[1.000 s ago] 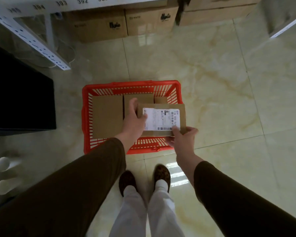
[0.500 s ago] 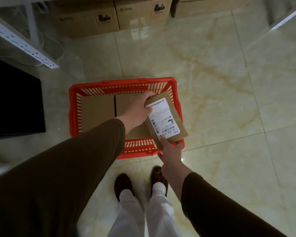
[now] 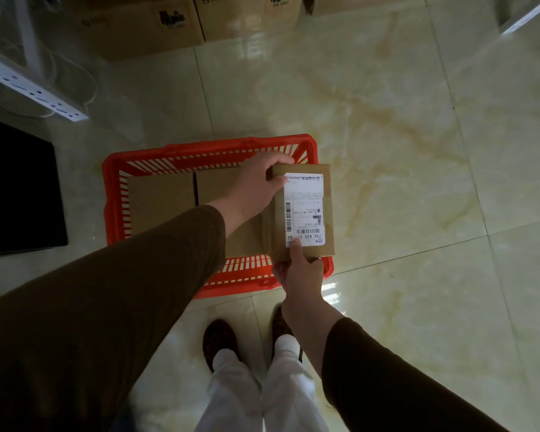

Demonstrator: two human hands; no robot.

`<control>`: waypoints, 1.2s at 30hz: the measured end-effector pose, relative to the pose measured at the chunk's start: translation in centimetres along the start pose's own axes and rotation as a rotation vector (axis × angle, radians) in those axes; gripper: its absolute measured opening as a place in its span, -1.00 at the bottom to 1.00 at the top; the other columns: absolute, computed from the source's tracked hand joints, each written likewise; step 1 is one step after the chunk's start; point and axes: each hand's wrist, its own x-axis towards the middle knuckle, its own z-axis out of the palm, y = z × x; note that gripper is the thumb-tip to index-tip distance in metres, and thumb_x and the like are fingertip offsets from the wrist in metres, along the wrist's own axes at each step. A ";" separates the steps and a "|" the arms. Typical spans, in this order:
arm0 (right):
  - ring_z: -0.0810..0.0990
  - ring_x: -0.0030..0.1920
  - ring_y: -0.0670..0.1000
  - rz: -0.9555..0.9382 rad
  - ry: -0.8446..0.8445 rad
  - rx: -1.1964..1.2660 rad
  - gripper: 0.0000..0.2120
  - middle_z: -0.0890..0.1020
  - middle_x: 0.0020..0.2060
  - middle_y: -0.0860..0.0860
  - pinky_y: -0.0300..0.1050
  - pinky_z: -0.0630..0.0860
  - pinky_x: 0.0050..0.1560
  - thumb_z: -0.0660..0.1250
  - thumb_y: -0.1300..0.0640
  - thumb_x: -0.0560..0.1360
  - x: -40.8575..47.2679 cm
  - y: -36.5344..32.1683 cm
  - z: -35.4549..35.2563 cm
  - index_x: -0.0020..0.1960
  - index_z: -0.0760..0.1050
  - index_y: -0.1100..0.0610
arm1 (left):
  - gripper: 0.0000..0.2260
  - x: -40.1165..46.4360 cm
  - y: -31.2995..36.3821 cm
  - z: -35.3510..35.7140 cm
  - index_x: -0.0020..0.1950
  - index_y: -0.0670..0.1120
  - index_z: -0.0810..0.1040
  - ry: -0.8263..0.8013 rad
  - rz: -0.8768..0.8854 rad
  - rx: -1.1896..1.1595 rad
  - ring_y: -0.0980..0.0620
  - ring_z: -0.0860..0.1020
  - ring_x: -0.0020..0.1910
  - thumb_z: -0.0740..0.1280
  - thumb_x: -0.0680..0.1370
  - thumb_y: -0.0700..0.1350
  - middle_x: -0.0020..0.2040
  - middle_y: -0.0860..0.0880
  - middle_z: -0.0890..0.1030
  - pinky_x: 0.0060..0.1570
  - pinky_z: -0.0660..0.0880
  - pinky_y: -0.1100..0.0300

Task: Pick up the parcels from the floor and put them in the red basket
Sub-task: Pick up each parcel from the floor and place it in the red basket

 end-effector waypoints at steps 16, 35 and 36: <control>0.67 -0.09 -0.01 -0.073 0.114 -0.024 -0.59 0.56 -0.03 -0.10 -0.04 0.66 -0.15 0.35 0.09 0.63 -0.2 1.8 0.2 0.41 0.29 0.04 | -0.77 -0.6 -0.2 -1.1 0.22 -0.06 0.59 -0.023 -0.090 -0.241 0.14 0.50 0.24 0.33 0.60 -0.26 0.27 0.02 0.55 0.06 0.52 0.40; 0.69 -0.25 0.05 0.041 -0.040 -0.320 -0.63 0.74 -0.04 0.17 0.02 0.67 -0.07 0.16 -0.11 0.68 8.5 -0.4 0.3 0.19 0.52 0.17 | -0.55 2.7 -5.7 0.9 0.51 0.19 0.38 0.003 -0.142 0.509 -0.11 -0.02 0.63 0.29 0.64 -0.08 0.63 0.06 0.17 0.56 -0.16 -0.16; 0.69 -0.23 0.04 0.036 -0.049 -0.333 -0.64 0.74 -0.02 0.17 0.01 0.68 -0.09 0.16 -0.10 0.68 8.8 -0.6 0.3 0.20 0.53 0.16 | -0.55 2.8 -5.9 1.0 0.51 0.19 0.37 0.016 -0.133 0.533 -0.11 -0.02 0.63 0.29 0.64 -0.09 0.63 0.06 0.16 0.55 -0.17 -0.16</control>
